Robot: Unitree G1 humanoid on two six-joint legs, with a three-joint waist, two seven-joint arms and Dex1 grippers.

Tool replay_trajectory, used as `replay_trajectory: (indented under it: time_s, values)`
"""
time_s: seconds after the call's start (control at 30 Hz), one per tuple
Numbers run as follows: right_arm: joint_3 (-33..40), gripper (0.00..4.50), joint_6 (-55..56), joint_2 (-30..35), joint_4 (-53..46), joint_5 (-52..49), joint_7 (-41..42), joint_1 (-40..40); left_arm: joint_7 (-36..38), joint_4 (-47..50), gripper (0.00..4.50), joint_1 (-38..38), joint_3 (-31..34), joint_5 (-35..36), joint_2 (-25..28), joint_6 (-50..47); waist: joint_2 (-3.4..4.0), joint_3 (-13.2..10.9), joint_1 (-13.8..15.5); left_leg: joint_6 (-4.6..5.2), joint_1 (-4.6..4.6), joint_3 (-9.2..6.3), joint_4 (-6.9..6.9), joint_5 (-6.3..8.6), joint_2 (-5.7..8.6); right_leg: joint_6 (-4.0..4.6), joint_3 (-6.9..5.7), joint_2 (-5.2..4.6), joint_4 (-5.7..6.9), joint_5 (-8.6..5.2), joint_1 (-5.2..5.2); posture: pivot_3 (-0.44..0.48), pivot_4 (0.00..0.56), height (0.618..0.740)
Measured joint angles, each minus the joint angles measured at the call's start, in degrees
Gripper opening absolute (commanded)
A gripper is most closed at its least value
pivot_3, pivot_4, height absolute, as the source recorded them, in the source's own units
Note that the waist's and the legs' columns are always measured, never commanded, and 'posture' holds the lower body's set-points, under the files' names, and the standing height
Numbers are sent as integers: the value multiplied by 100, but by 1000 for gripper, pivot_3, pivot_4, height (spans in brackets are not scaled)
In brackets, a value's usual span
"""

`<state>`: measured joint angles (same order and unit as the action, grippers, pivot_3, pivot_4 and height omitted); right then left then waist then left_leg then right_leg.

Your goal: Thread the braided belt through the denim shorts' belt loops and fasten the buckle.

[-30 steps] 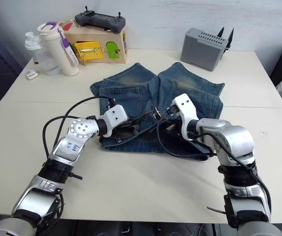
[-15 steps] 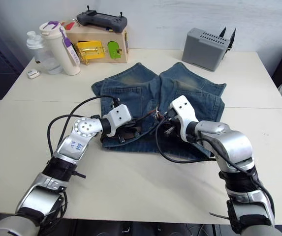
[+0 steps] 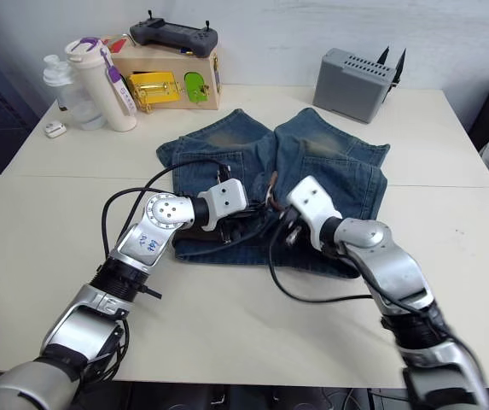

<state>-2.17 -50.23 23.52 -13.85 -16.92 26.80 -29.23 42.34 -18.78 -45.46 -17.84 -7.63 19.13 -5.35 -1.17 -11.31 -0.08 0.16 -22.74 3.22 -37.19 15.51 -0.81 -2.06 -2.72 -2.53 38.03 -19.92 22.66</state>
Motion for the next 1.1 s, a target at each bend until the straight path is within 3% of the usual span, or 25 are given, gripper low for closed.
replay_trajectory:
  time_s: [0.23, 0.27, 0.4, 0.53, 0.63, 0.9, 1.1]
  values:
    - [2841, 13, -1981, -2388, 46, -1420, -1922, -454, -322, -235, 0, -122, 571, 32, 396, -122, 2, 1, -22, -8, -1, -2, 15, -5, -1, 1, 0, -1, 19, 0, 10, 0, 150, 736]
    - [2822, 13, -2225, -2404, -98, -1510, -2006, -396, -405, -249, 0, -136, 682, 59, 422, -226, 3, 1, -20, -8, -7, -3, 12, -5, -1, 1, 0, -1, 32, -1, 15, 0, 150, 736]
    - [1320, 13, -2451, -1111, -763, -1555, -1386, -55, -591, -246, 0, -151, 1082, 178, 587, -655, 3, 0, -16, 10, -54, 6, -8, 4, 5, -1, 9, -4, 39, 1, 59, 0, 150, 736]
    - [1101, 13, -2353, -1065, -815, -1554, -1349, -72, -508, 68, 0, -75, 1216, 302, 651, -1033, 0, 2, -24, 3, -54, 11, -4, -3, 5, -1, 12, -4, 57, 0, 71, 0, 150, 736]
    - [1212, 13, -2385, -1150, -779, -1601, -1388, -156, -302, 552, 0, 192, 1199, 388, 685, -1249, 0, 2, -37, -2, -52, 15, -2, -5, 5, 0, 15, -3, 61, 0, 74, 0, 150, 736]
    - [2571, 13, -3343, -2273, -553, -1898, -2114, -598, 209, 1298, 0, 574, 1049, 534, 939, -1628, 0, 2, -58, -7, -54, 18, 4, -10, 2, 0, 20, -2, 62, 0, 79, 0, 150, 736]
    - [2772, 13, -3742, -2443, -552, -1871, -2321, -676, 538, 1611, 0, 583, 1046, 772, 1037, -1671, 1, 3, -78, -5, -53, 23, 8, -9, 2, 1, 24, -2, 62, -1, 83, 0, 150, 736]
